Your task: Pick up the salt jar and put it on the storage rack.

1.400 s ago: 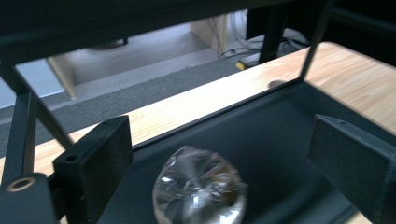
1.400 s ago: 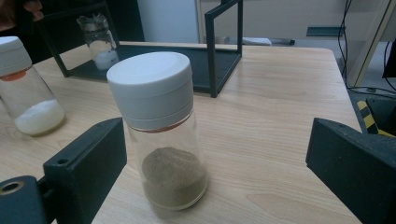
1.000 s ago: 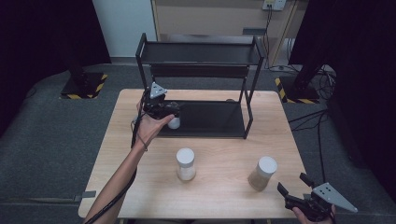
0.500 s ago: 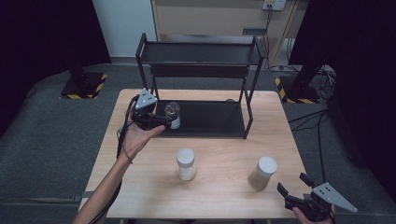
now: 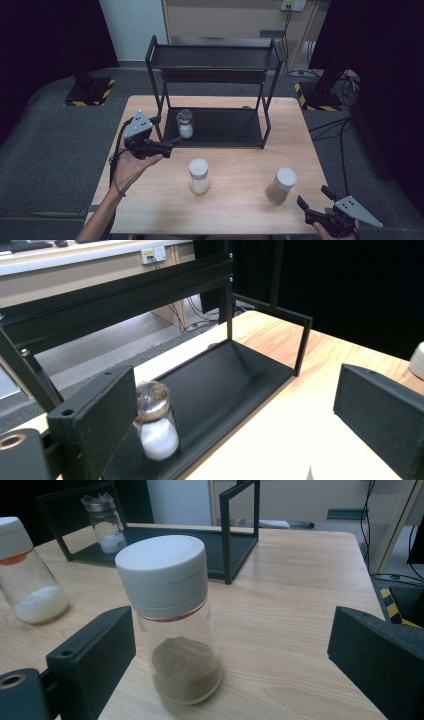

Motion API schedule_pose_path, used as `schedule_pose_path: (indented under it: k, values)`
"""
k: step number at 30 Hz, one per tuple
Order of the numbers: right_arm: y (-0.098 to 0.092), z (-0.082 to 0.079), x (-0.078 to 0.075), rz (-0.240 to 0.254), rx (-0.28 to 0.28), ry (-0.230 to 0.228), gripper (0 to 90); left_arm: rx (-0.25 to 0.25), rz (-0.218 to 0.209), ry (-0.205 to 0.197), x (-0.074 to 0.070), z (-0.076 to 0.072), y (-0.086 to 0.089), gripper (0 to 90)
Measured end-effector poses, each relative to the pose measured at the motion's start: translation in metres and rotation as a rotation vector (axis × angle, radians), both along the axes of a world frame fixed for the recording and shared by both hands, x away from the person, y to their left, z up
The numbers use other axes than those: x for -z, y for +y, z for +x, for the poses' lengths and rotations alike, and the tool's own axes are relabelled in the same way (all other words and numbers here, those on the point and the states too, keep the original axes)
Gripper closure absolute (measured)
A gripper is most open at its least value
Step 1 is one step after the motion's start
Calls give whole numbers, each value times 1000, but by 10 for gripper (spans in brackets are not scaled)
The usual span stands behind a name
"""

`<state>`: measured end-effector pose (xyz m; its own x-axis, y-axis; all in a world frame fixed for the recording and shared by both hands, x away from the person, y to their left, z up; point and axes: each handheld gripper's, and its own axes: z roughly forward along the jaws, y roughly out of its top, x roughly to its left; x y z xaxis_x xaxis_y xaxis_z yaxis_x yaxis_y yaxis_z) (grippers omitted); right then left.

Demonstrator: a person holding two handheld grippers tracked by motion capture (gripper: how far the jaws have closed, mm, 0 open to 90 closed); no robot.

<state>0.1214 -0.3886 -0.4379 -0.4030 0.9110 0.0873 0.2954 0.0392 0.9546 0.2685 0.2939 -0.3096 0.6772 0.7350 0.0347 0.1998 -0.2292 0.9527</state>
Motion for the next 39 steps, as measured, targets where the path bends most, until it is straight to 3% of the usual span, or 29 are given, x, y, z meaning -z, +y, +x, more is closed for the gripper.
schedule_pose_path:
  k: [14, 19, 26, 39]
  values:
    - [1, 0, 0, -2, 1, 2, 53, -12, -25, -7, 23, -49, 32, 31]
    - [1, 0, -1, -2, 1, 2, 53, -26, -3, -4, 31, -62, 37, 31]
    - [1, 0, -1, -3, 1, 3, 53, -39, 12, 15, 49, -76, 48, 32]
    - [2, 0, -1, -7, 2, 2, 53, -39, -28, 53, 89, -93, 65, 32]
